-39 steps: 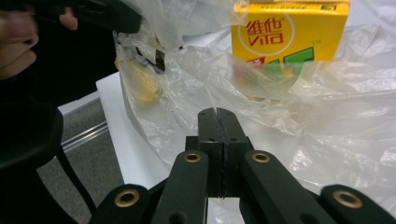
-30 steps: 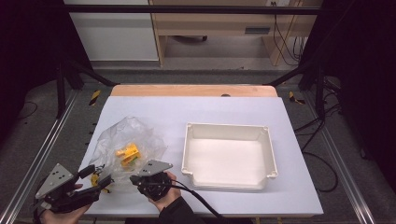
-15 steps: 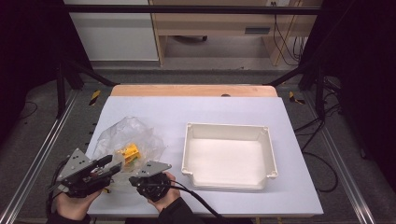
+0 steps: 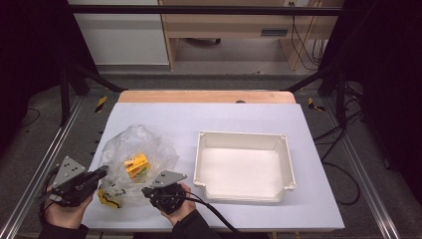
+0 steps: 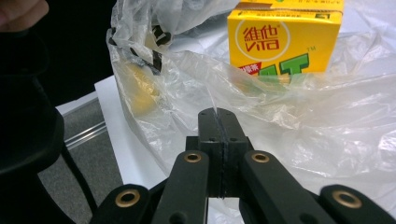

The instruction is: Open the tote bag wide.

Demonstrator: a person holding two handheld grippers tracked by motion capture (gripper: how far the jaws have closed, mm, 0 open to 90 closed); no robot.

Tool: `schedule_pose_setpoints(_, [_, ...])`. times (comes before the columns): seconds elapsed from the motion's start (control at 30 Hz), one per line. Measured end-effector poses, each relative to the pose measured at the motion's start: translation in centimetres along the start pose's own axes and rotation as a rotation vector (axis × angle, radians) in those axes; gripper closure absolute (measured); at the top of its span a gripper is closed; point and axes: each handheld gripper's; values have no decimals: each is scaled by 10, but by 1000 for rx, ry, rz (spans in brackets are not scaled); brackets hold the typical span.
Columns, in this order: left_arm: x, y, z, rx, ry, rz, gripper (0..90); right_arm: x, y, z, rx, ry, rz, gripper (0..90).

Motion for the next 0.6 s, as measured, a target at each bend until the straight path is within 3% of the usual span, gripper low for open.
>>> schedule_pose_setpoints(0.2, [-23,-12,-14,46,32,-61,898,-5,-3,3,-23,-14,-24,900])
schedule_pose_setpoints(0.6, [-61,-43,-22,51,53,-204,898,-20,-21,7,-93,-38,-79,900])
Point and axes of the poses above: each handheld gripper's, and its own axes: y roughly backward along the jaws, x roughly out of its top, z roughly to its right, and after that the axes turned 7 degrees about x, right-handed
